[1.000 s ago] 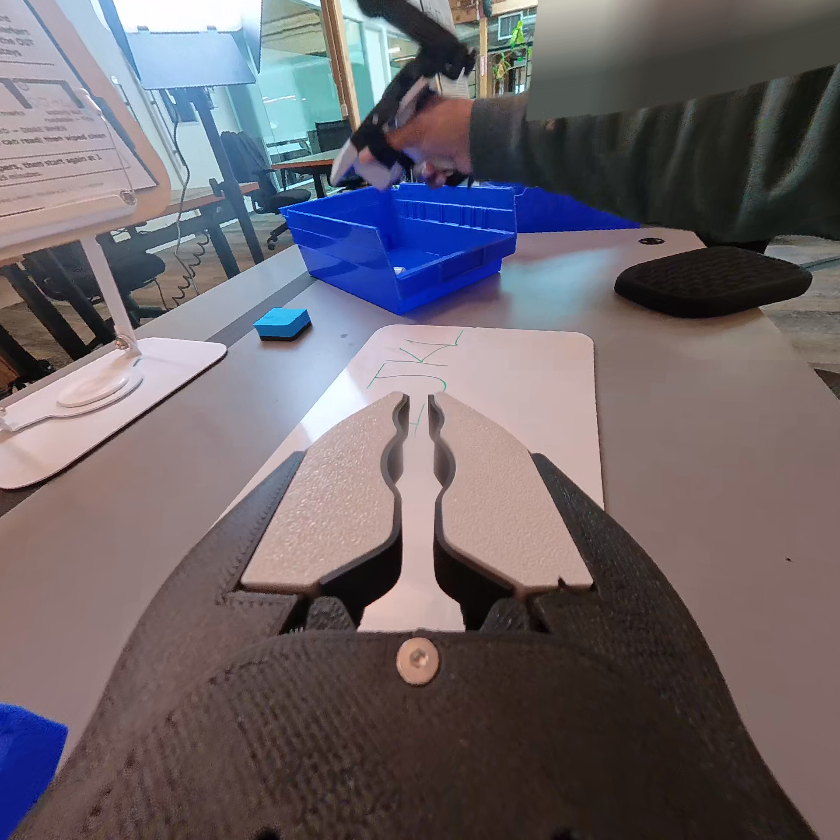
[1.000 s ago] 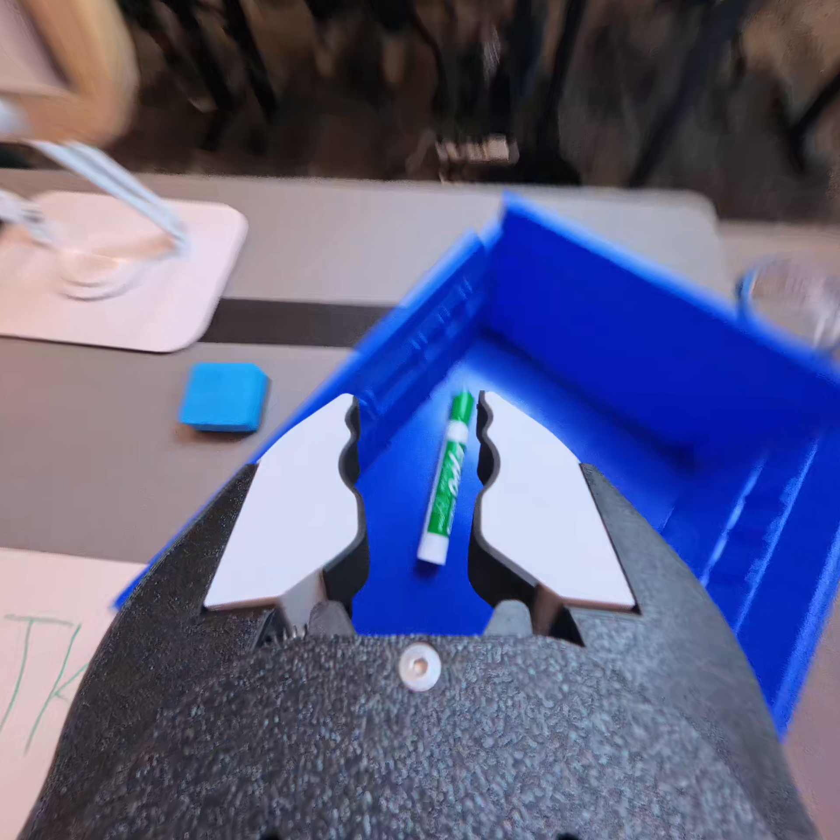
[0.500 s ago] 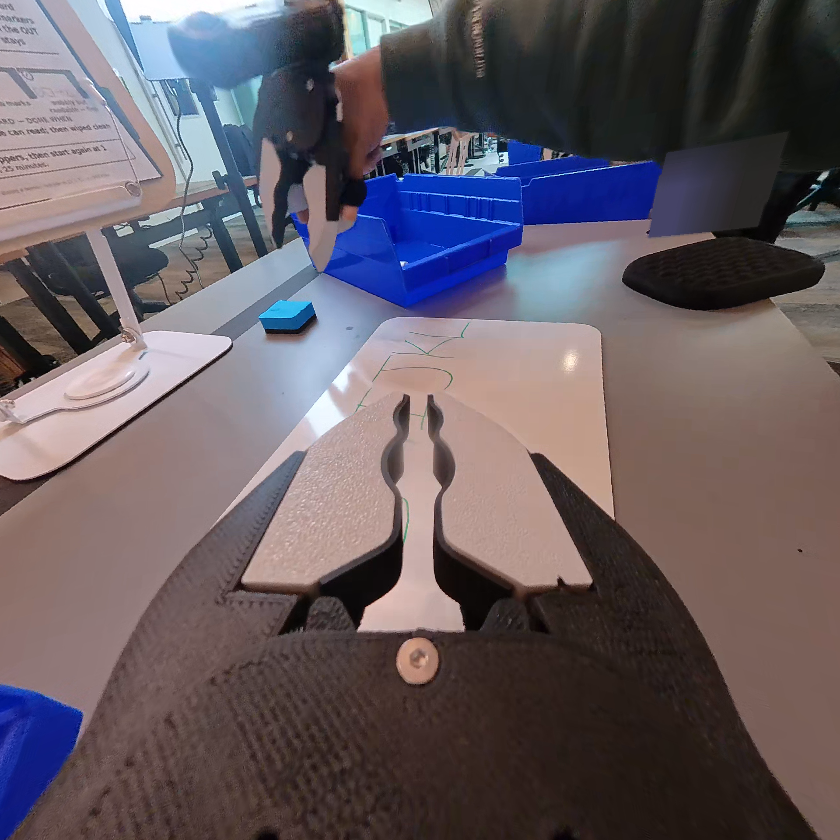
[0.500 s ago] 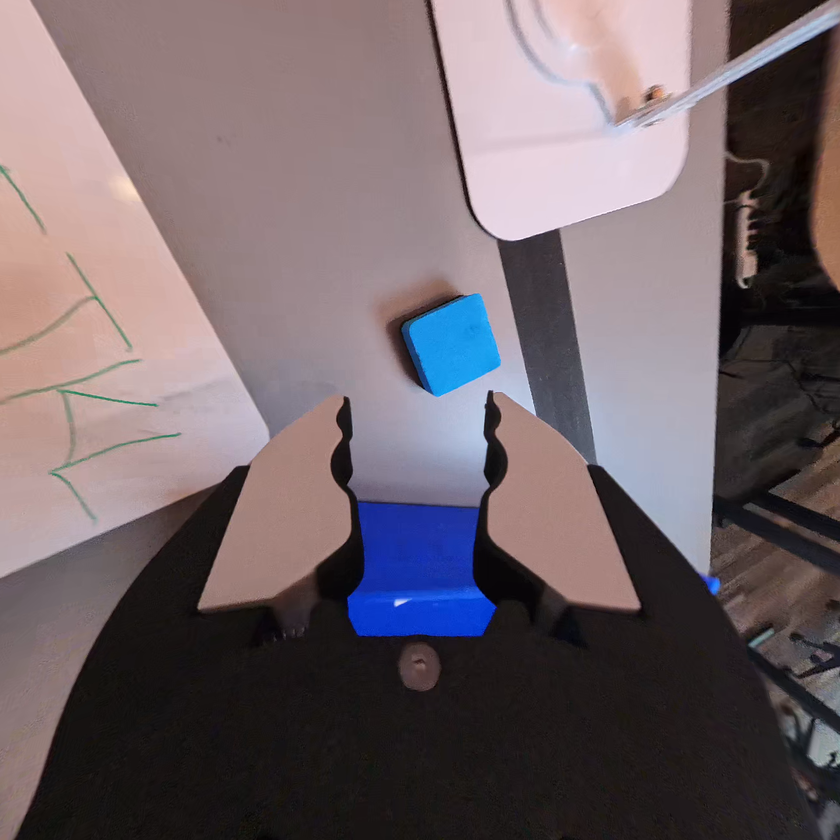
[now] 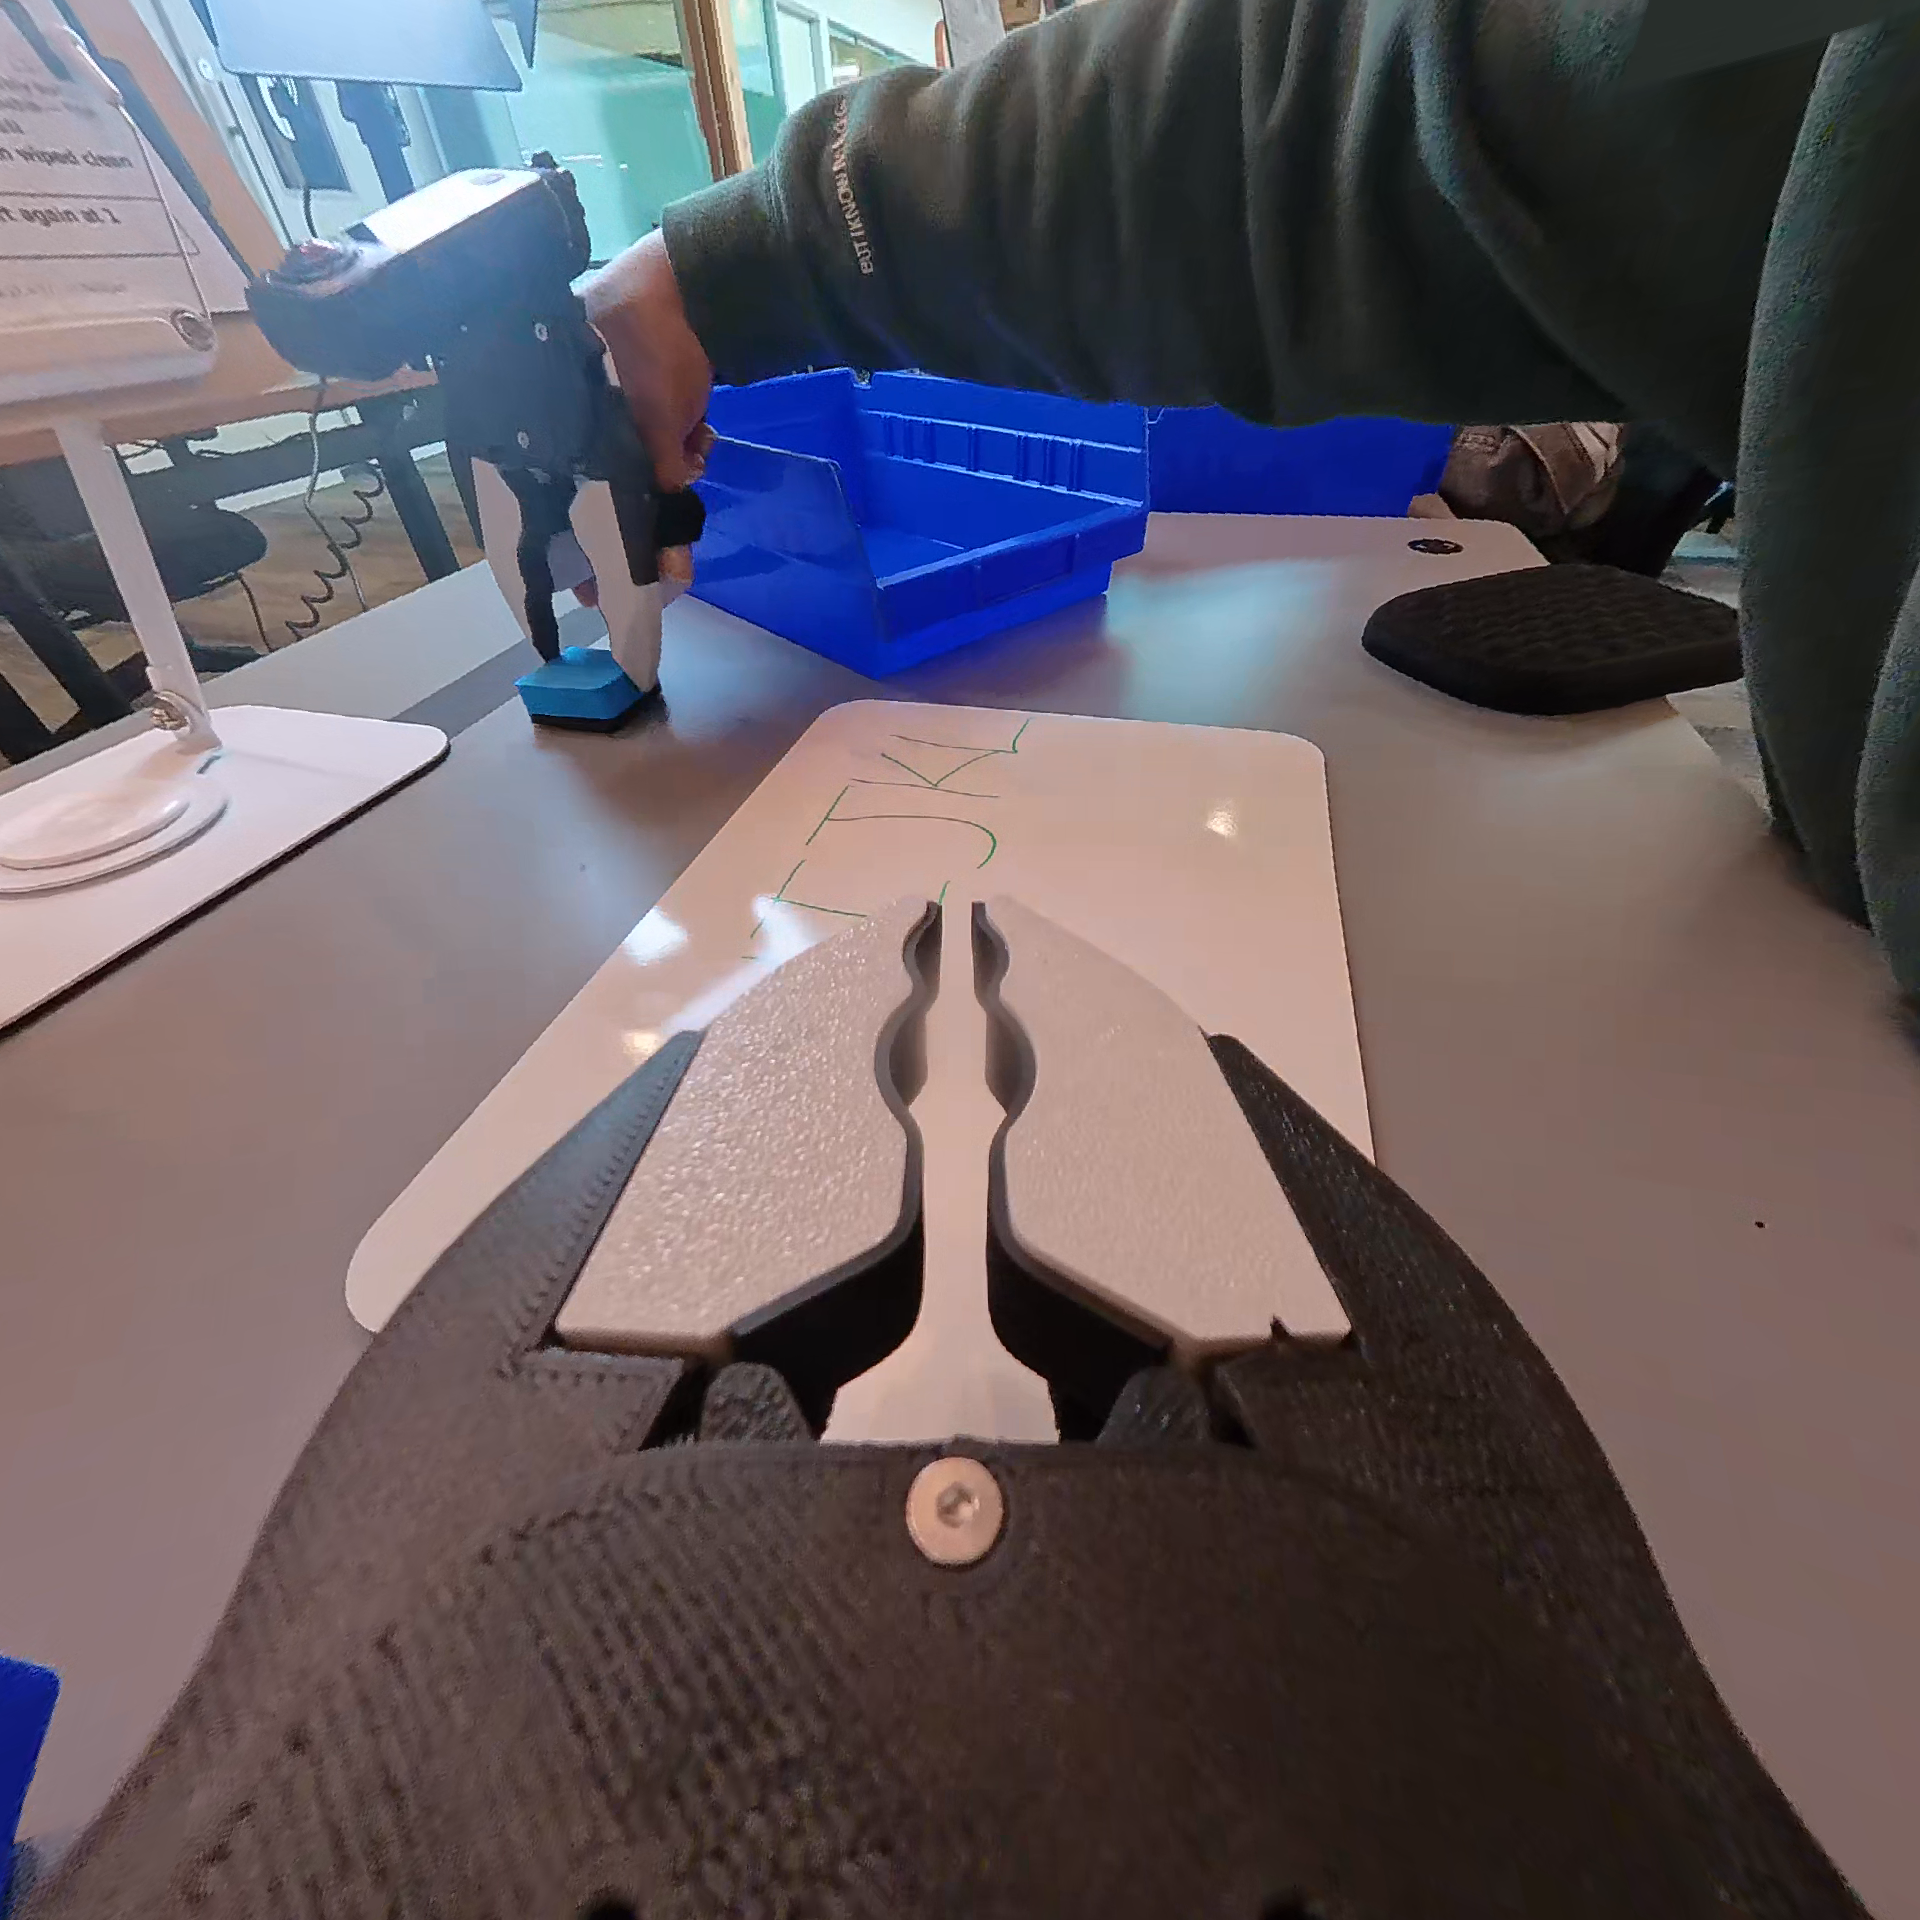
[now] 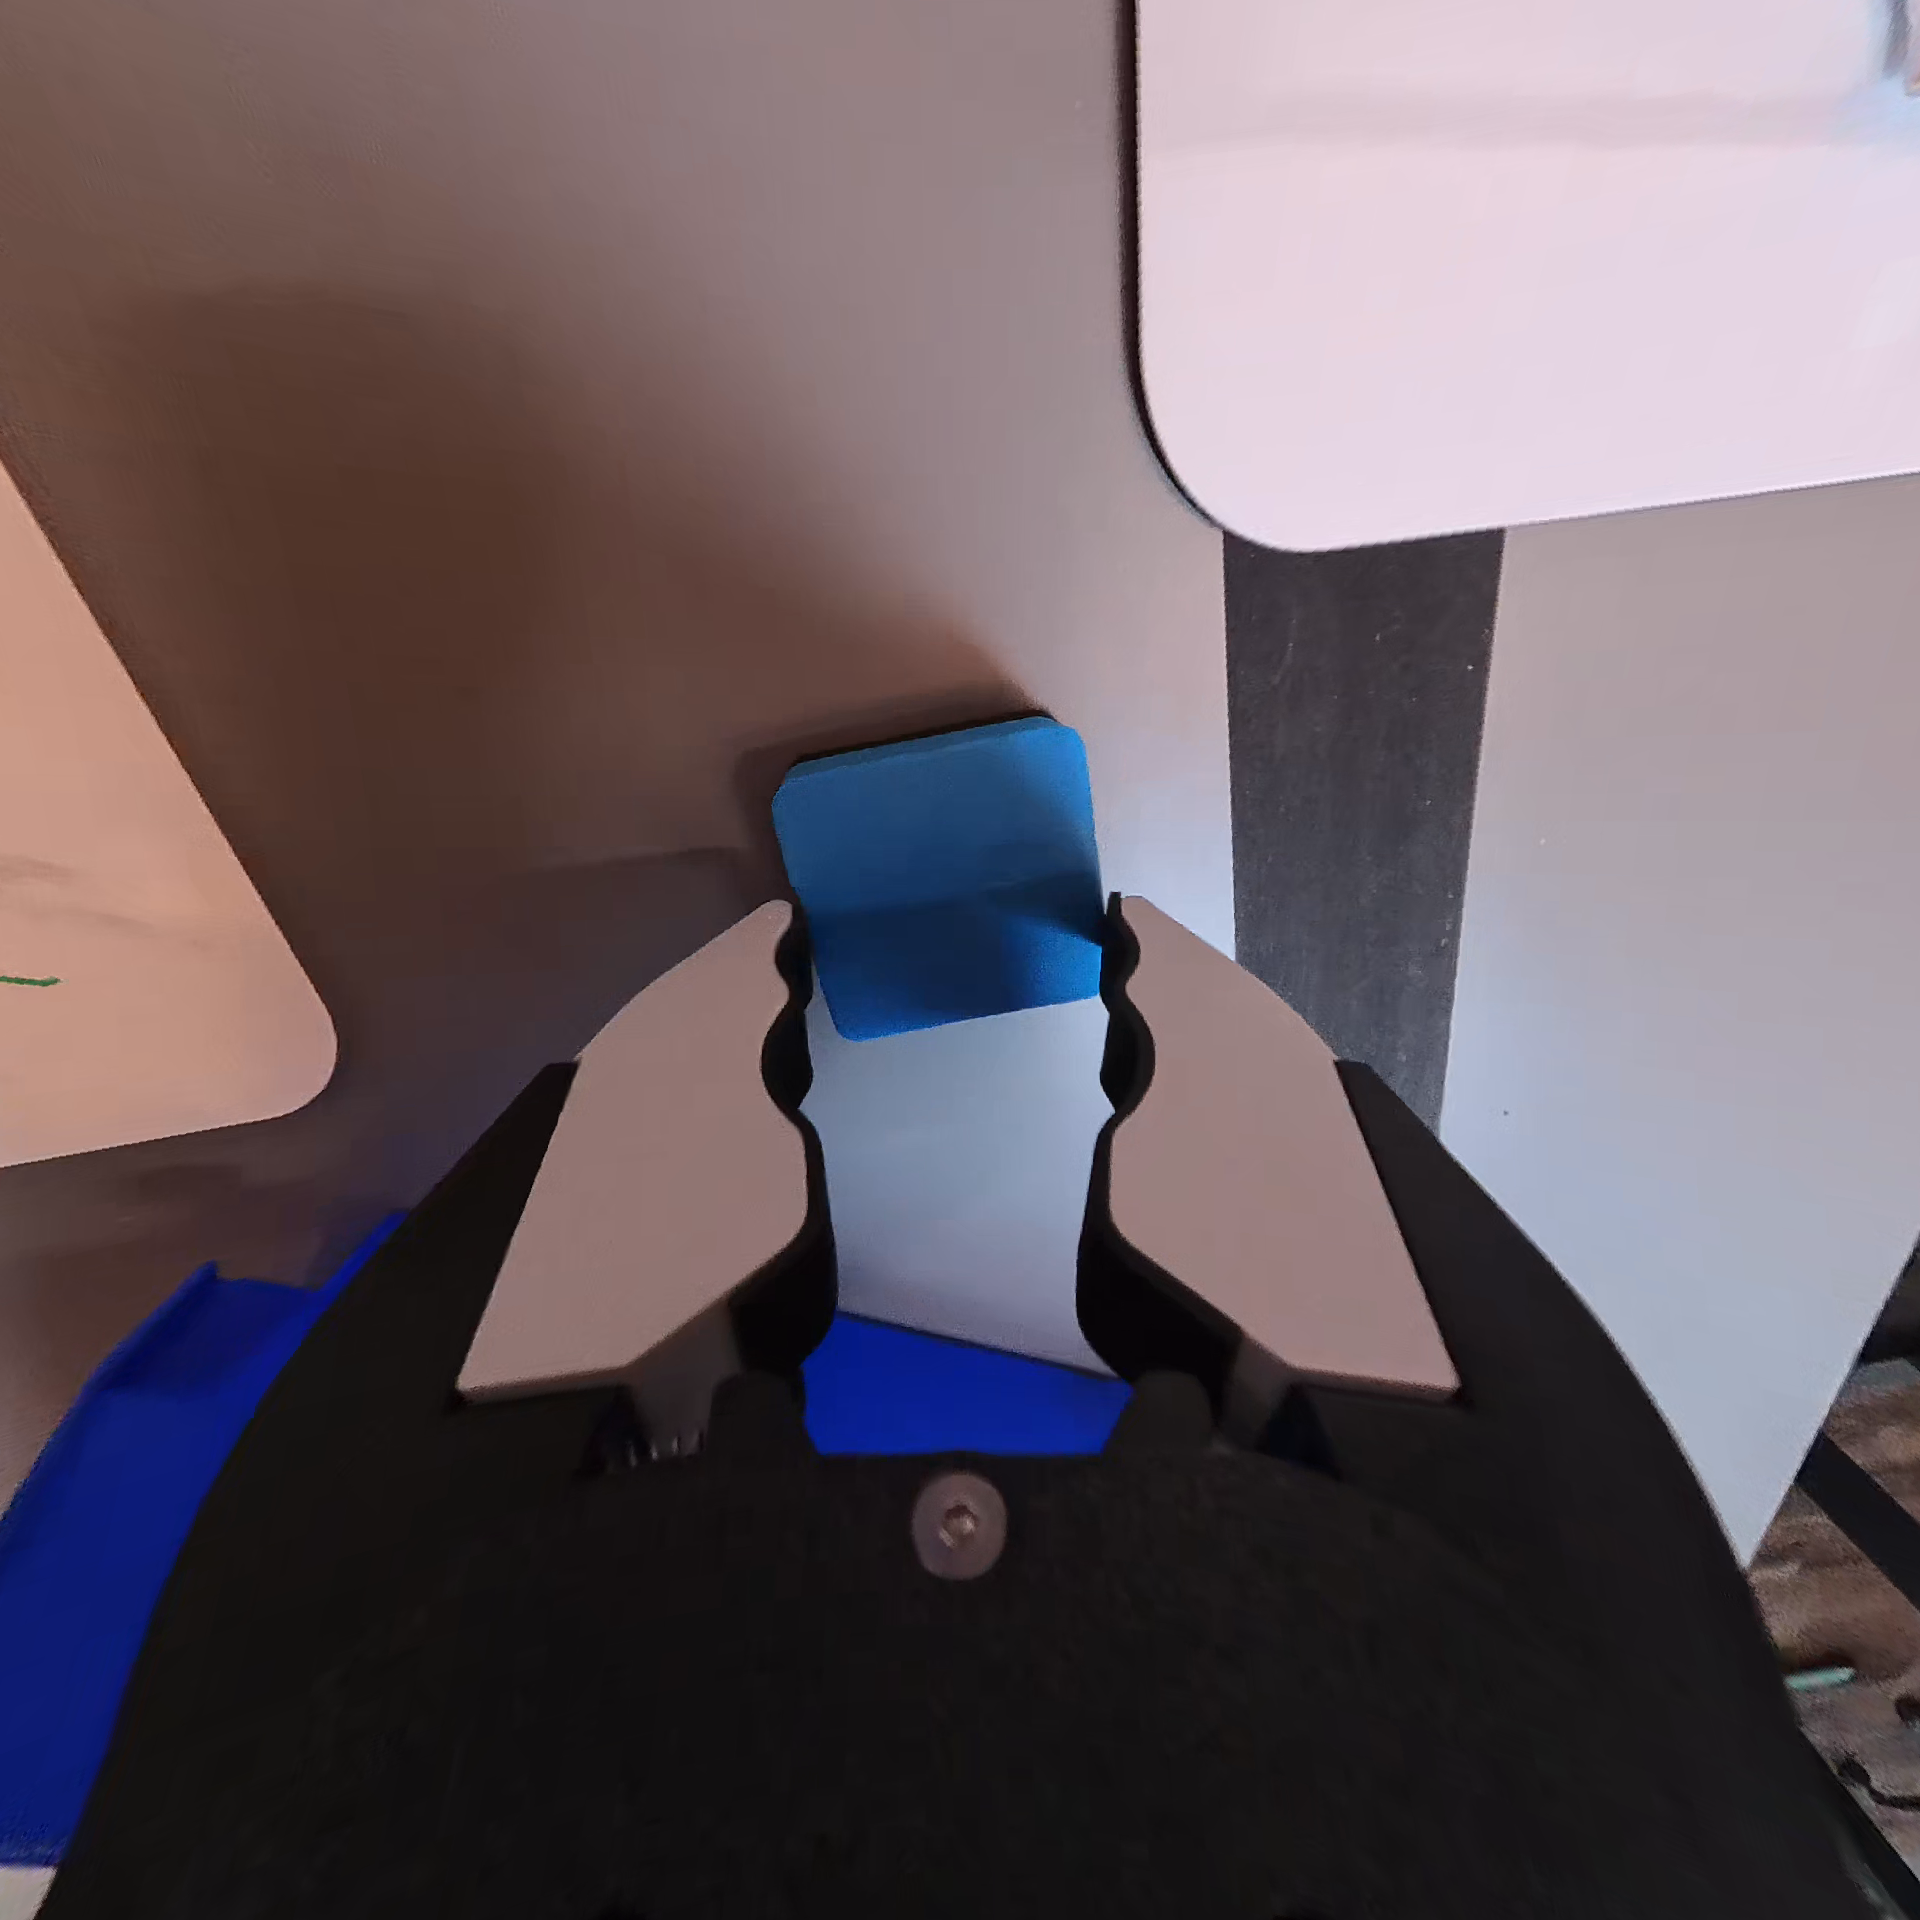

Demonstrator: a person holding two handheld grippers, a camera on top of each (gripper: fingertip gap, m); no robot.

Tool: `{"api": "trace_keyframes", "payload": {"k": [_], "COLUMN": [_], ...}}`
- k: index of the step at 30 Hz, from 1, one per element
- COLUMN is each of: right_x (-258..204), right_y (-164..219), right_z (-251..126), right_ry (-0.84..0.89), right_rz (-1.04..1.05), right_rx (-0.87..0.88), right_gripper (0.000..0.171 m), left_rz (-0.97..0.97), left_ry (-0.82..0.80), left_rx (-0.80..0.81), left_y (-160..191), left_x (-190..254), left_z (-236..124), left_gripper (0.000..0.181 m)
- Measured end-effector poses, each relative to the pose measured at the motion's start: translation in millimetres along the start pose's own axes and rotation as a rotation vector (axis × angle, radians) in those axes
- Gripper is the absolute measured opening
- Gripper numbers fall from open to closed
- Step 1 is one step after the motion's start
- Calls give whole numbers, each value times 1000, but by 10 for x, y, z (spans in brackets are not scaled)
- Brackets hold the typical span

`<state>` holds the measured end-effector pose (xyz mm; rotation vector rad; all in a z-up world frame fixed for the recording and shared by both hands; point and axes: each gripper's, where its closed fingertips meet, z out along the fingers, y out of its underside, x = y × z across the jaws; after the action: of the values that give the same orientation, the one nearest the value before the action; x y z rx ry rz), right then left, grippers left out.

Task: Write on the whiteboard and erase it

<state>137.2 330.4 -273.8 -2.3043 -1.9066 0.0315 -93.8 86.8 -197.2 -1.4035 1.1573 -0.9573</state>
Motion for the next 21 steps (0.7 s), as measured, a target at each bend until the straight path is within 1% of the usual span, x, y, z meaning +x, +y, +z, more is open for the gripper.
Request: {"api": "trace_keyframes", "payload": {"k": [3,5,8,10,12,14,19,21], "right_x": [-126,-272,-735,-1110,-1456,-1705,-2017,-2149], "right_y": [-184,-343,-557,-558,-461,-297,141,312], "right_z": [-157,-387,-748,-844,-796,-659,-373,-280], "right_ry": [-15,46,86,89,70,53,-9,-57], "right_rz": [33,1,-26,-49,-49,-30,50,38], "right_rx": [81,127,184,161,120,75,15,-32], "right_gripper": [53,53,53,53,53,53,53,53], "left_rz": [-2,1,14,28,45,84,209,259], "left_ry": [2,1,8,18,46,68,116,117], "left_rx": [0,-3,-13,-33,-76,-138,-353,-436], "left_y": [0,1,3,19,65,128,409,547], "left_x": [3,8,34,68,135,209,369,382], "left_z": [-1,-3,0,14,37,58,79,77], "left_gripper": [5,5,4,3,3,1,0,0]}}
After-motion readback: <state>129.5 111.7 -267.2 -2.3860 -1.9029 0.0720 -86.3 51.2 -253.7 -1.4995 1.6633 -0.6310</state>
